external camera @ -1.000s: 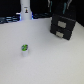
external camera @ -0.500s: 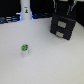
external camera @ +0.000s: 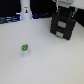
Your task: Open the kcup holder, insert the kcup into the holder, and close the kcup holder
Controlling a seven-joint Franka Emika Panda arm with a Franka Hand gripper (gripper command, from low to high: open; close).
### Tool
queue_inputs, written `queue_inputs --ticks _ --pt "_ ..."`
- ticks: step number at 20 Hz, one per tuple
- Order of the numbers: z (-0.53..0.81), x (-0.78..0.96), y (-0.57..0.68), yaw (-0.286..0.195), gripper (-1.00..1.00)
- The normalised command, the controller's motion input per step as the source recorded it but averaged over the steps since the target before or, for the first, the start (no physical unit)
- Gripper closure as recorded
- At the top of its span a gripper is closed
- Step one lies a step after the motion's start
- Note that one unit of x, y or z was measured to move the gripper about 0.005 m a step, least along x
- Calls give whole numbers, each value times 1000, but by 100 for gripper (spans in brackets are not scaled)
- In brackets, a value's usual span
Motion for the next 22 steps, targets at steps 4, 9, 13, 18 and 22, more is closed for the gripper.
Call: queue_inputs --ticks 4,9,13,18,22 --pt "-426 -235 175 -55 -100" --pt "-423 -341 55 -14 -100" --pt "-396 -346 14 -15 -100" --pt "-245 -252 17 -21 100" --pt "-13 -2 -8 -1 100"
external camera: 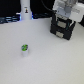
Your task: Open the kcup holder, insert the kcup into the holder, and close the kcup holder
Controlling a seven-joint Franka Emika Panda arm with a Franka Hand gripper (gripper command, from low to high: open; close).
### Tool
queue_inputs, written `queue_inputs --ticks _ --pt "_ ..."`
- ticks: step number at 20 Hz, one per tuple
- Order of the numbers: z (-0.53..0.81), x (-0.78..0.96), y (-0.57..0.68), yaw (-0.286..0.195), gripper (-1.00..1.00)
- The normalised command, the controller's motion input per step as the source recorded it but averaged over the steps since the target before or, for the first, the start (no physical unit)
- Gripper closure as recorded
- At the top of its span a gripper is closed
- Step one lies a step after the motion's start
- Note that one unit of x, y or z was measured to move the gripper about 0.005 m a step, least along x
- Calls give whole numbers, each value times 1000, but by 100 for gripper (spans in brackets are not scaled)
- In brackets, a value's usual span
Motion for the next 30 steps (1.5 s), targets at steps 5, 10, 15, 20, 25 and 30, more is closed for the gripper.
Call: queue_inputs --ticks 5,10,15,20,25,30 --pt "-12 14 -10 -1 100" --pt "6 151 -45 -7 100" --pt "118 686 -181 -26 100" --pt "218 923 -291 -54 100" --pt "138 919 -357 -81 100" --pt "89 924 -358 -87 100"
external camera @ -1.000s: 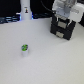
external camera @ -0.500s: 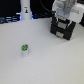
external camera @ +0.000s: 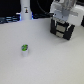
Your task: Open the kcup holder, insert the kcup into the holder, and close the kcup holder
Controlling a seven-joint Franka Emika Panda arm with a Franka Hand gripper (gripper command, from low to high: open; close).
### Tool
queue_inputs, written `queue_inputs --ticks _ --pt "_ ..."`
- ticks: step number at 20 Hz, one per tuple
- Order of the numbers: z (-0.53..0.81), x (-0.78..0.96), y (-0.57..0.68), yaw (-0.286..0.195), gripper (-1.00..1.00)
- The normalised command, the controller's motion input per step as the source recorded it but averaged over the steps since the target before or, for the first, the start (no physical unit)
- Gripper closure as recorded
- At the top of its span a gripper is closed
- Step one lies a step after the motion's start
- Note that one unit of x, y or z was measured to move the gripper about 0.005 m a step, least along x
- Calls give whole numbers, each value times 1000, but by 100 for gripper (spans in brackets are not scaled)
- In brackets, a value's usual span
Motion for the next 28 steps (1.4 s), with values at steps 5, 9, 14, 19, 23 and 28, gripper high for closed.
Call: queue_inputs --ticks 5,9,14,19,23,28 --pt "155 932 -328 -83 100" --pt "158 928 -334 -82 100" --pt "123 916 -377 -85 100" --pt "113 909 -391 -85 100" --pt "101 902 -408 -82 100" --pt "101 877 -419 -85 100"
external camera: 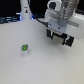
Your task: Open the kcup holder, insert the kcup into the holder, and close the kcup holder
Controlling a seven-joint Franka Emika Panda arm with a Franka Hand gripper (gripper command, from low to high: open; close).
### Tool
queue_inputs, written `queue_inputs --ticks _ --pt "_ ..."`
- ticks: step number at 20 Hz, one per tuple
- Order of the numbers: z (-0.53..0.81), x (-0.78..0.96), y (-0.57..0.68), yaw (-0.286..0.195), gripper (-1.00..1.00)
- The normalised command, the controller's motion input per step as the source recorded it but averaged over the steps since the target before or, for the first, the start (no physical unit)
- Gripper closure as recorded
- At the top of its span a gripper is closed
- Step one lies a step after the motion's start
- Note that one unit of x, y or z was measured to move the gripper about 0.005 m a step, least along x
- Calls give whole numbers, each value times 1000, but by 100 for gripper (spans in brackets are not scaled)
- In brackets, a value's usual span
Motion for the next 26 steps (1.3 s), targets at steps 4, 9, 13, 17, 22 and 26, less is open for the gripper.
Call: queue_inputs --ticks 4,9,13,17,22,26 --pt "146 804 -409 -95 100" --pt "162 388 -28 -92 -100" --pt "371 258 -209 -131 -100" --pt "401 255 -349 -168 -100" --pt "373 66 -531 -218 -100" --pt "294 -4 -518 -252 -100"
